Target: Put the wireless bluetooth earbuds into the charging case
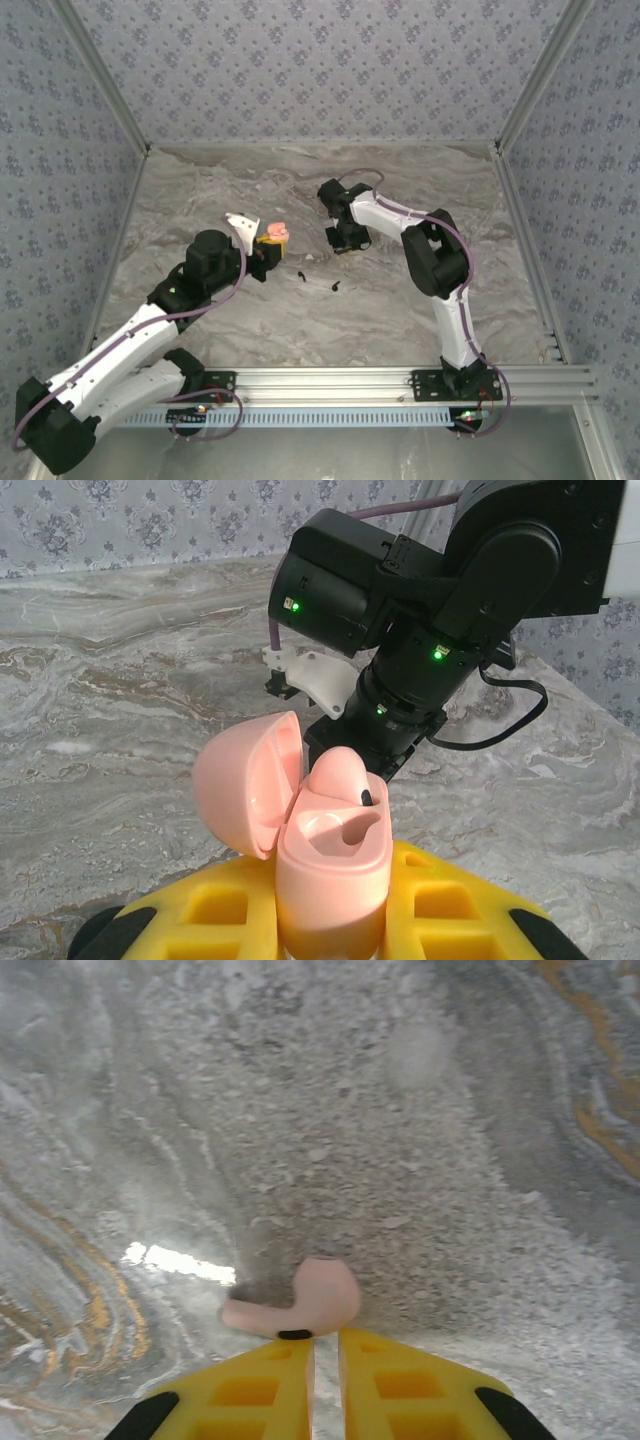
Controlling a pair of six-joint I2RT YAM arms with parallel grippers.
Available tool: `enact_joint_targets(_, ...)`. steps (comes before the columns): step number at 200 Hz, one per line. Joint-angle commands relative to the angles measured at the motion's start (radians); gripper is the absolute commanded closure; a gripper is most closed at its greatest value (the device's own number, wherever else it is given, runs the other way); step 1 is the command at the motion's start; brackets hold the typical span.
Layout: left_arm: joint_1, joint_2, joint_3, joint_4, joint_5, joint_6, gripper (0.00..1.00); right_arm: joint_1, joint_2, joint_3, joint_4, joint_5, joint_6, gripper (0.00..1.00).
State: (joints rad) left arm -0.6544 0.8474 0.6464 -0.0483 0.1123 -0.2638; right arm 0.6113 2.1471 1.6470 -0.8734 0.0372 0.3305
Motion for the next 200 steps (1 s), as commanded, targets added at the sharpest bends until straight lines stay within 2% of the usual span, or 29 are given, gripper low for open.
enact_joint_targets(1,0.004,-0.001,0.033,0.041,0.012,-0.009,0.80,-0.010,-0.023,0.000,-0.055,0.071,-0.005,0.85)
enact_joint_targets(35,0.004,-0.001,0.035,0.040,0.010,-0.009,0.80,-0.015,-0.026,0.008,-0.049,0.086,0.000,0.85)
enact_joint_targets(114,0.004,-0.001,0.042,0.036,0.014,-0.003,0.80,-0.022,-0.035,0.001,-0.037,0.033,0.030,0.85)
enact_joint_targets(200,0.004,-0.002,0.044,0.038,0.016,-0.005,0.80,-0.040,0.018,0.061,-0.001,-0.020,0.053,0.90)
